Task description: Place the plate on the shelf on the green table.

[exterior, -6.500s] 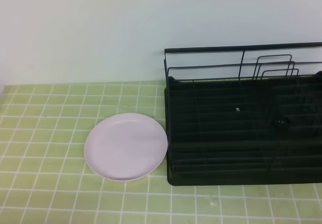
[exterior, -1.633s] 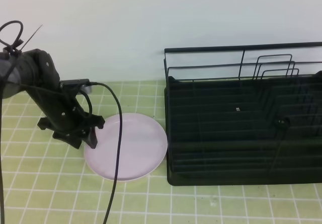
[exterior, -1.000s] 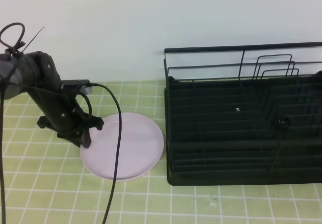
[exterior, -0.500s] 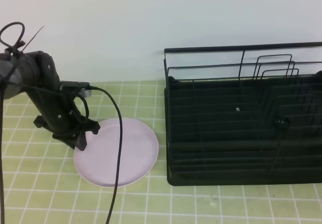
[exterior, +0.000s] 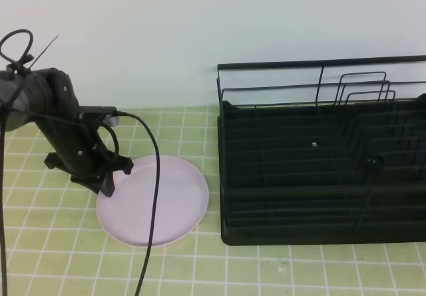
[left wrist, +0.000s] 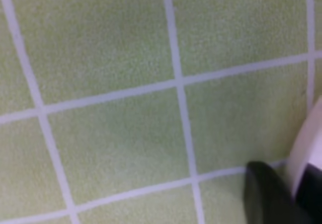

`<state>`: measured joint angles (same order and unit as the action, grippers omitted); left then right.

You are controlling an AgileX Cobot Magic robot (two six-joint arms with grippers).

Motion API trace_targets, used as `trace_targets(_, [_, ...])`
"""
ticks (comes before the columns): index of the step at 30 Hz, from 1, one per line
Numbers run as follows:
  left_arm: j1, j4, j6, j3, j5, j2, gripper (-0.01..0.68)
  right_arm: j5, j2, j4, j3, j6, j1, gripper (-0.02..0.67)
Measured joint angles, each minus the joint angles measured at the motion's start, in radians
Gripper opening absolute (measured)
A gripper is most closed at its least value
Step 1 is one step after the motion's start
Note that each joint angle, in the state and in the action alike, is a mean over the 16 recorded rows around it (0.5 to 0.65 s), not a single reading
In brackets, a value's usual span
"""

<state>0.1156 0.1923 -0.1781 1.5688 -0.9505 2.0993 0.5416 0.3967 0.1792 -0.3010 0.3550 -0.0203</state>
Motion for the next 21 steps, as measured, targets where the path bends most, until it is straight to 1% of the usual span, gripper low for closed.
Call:
trace_targets(3, [-0.001, 0.008, 0.0, 0.0, 0.004, -0.004, 0.025, -0.001, 0.0, 0.0, 0.0, 0.0, 0.0, -0.001])
trace_targets(6, [-0.005, 0.021, 0.001, 0.0, 0.014, -0.016, 0.003, -0.001, 0.0, 0.0, 0.0, 0.0, 0.0, -0.001])
trace_targets(14, [-0.044, 0.101, -0.017, 0.0, 0.054, -0.097, 0.0, -0.002, 0.0, 0.0, 0.0, 0.0, 0.0, -0.001])
trace_targets(18, [-0.075, 0.152, -0.038, 0.0, 0.071, -0.166, 0.0, -0.003, 0.0, 0.003, -0.001, 0.0, 0.0, -0.001])
trace_targets(21, [-0.093, 0.21, -0.074, 0.0, 0.079, -0.229, 0.0, -0.006, 0.0, 0.031, -0.01, 0.0, 0.0, -0.001])
